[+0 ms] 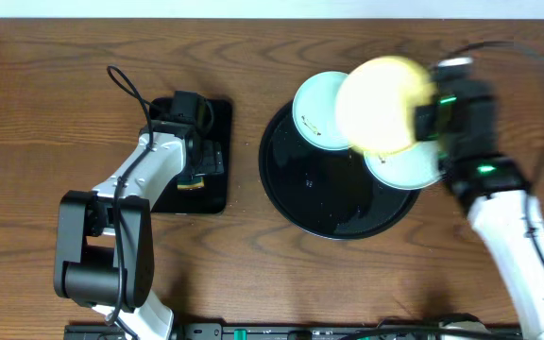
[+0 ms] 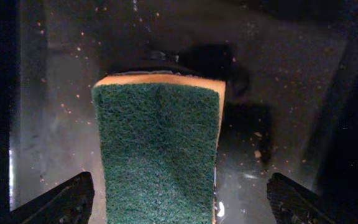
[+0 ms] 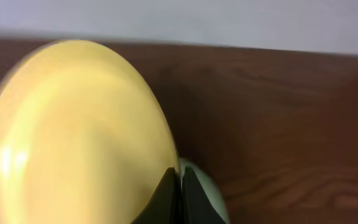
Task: Clean dirty plates on tray and stack at the side
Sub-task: 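Lift the yellow plate with the right gripper and carry it right, then set the yellow plate down on the table at the right side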
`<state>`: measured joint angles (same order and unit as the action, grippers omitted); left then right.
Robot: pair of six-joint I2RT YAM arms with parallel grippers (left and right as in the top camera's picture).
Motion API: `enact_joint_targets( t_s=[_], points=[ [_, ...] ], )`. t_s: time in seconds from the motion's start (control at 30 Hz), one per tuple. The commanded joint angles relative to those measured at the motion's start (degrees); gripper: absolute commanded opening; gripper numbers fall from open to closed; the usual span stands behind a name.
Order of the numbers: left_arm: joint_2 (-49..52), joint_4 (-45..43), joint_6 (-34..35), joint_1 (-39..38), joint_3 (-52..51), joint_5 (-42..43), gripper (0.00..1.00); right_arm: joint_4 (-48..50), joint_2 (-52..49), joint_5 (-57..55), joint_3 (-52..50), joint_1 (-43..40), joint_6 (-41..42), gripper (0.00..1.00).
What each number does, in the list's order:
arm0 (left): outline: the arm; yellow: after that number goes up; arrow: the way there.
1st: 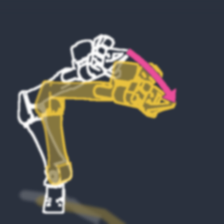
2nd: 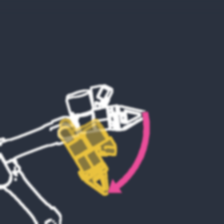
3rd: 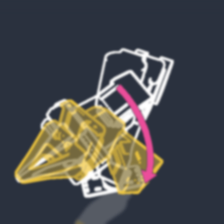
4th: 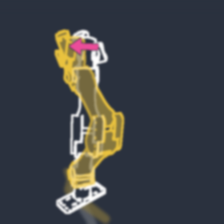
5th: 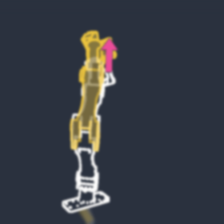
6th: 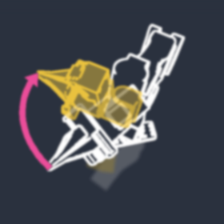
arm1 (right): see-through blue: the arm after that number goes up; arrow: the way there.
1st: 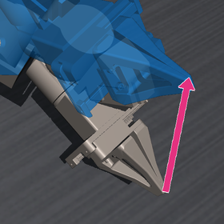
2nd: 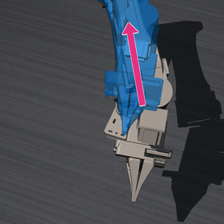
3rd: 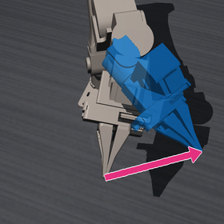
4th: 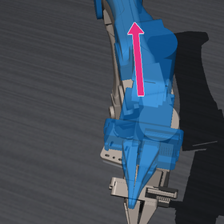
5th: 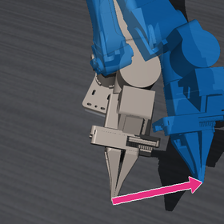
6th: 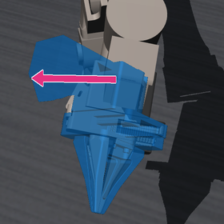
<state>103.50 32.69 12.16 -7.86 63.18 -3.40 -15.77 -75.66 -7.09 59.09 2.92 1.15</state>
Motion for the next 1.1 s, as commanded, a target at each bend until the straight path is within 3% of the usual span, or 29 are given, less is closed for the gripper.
enact_joint_targets(
  t_s=[0.0,0.07,0.27,0.43,0.67,0.7,0.73,0.8,0.83,1.07],
  points=[
    [-0.04,-0.02,-0.11,0.46,-0.15,-0.74,0.89,2.84,0.0,10.58,1.95,-14.56,6.73,0.01],
    [-0.04,-0.02,-0.11,0.44,-0.15,-0.74,0.89,4.44,-1.38,9.92,1.95,-23.19,6.73,0.01],
    [-0.04,-0.02,-0.11,0.46,-0.15,-0.74,0.89,5.46,-10.84,9.97,1.95,-34.75,6.75,0.01],
    [-0.04,-0.02,-0.11,0.44,-0.15,-0.74,0.89,10.29,-22.23,9.94,1.95,-36.96,6.29,0.01],
    [-0.04,-0.02,-0.11,0.44,-0.15,-0.74,0.89,16.92,-29.7,10.36,1.95,-37.48,2.27,0.04],
    [-0.04,-0.02,-0.11,0.44,-0.15,-0.74,0.89,17.07,-30.12,10.64,1.95,-37.44,1.7,0.12],
    [-0.04,-0.02,-0.11,0.44,-0.15,-0.74,0.89,16.79,-30.1,11.02,1.99,-37.44,1.51,0.42],
    [-0.04,-0.02,-0.11,0.44,-0.15,-0.74,0.89,13.09,-29.88,16.04,3.98,-37.44,0.02,0.66],
    [-0.04,-0.02,-0.11,0.46,-0.15,-0.74,0.89,7.8,-29.88,19.56,7.19,-37.16,0.04,0.98],
    [-0.04,-0.02,-0.11,0.44,-0.15,-0.74,0.89,-23.08,-29.88,22.58,28.2,-31.65,-3.08,0.99]
  ],
)
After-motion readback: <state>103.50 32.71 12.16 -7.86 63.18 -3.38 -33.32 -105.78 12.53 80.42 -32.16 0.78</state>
